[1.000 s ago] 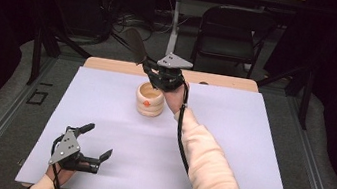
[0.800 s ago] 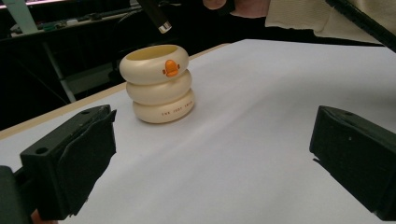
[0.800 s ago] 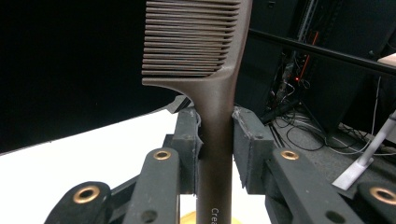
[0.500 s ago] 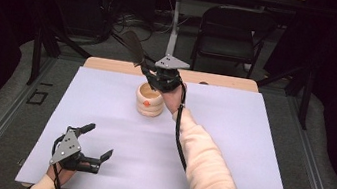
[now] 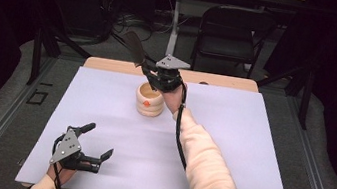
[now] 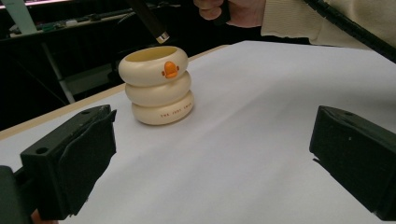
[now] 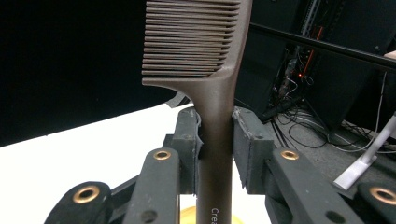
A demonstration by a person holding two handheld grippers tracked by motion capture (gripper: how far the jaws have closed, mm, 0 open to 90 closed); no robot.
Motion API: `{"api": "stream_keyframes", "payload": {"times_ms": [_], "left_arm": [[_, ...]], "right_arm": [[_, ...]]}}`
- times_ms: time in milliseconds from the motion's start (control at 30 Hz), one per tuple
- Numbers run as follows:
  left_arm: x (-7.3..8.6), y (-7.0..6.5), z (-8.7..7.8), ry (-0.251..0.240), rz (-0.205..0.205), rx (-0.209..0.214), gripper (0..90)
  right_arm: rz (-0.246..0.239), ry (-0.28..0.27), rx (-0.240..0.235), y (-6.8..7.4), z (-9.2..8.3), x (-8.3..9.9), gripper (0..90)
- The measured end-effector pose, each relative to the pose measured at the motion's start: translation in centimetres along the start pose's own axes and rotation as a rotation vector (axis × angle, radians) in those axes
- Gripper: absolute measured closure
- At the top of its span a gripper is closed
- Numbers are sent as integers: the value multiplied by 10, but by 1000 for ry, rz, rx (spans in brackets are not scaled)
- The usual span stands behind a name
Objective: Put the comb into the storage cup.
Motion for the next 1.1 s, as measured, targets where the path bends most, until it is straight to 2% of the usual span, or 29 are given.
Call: {"api": "stream_keyframes", "payload": {"times_ms": [367,767,1100], "left_arm": [[-1,0,0,-3,2,1,3],[0,1,-2,1,3,-2,3],[0,1,-1,-1,-2,-1,3]], "right_arm": [[3,11,-9,3,5,6,725],[4,41,-35,13,11,19,724],[-14,63,-43,15,12,28,724]]}}
Point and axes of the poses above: each handheld gripper's, and its own axes: z roughly forward along the jaws, x roughly out of its underside, y roughly to its left, the point moved 8 cm from there along z, roughly forward along the jaws, and after that the axes turned 11 degrees about x, right-handed, at the moved point
